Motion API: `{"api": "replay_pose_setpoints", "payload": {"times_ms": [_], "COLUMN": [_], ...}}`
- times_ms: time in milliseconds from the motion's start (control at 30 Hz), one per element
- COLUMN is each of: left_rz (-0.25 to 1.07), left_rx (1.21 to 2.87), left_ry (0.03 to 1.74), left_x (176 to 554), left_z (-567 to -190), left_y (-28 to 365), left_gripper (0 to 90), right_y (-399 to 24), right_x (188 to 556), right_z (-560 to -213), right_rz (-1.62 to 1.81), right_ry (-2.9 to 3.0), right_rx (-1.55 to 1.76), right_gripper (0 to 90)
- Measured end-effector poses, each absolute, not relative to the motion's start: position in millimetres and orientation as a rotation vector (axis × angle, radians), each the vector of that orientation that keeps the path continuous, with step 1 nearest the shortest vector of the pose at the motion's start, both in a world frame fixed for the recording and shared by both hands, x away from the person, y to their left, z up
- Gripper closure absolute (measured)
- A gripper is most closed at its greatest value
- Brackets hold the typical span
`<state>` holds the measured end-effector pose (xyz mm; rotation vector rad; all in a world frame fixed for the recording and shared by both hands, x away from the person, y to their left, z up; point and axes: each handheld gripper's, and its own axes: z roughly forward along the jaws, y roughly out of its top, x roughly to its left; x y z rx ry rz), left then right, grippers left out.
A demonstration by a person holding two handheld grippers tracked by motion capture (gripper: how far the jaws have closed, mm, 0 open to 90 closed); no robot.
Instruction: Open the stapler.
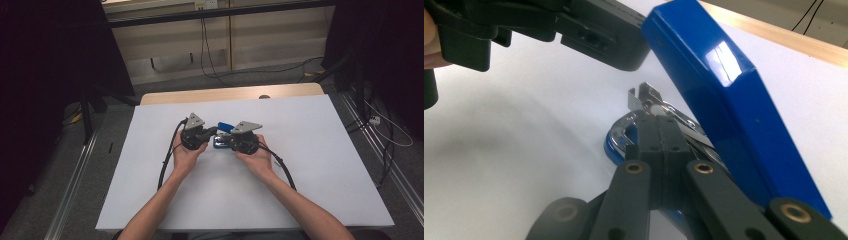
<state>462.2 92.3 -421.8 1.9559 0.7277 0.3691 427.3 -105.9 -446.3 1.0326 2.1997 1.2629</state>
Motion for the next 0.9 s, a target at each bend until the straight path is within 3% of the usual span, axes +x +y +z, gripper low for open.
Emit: {"api": "replay_pose_setpoints", "payload": {"times_ms": [900], "left_rz": [0.339], "left_rx": [1.989], "left_ry": [0.737], "left_x": [464.9], "left_z": [-428.4], "left_y": [89.9], "left_gripper": [90.0], "right_y": [-99.0], "right_x": [431.7], "right_z": [-448.3], "right_rz": [1.257], "right_ry": [2.104], "right_rx": [1.031], "right_gripper": [90.0]}}
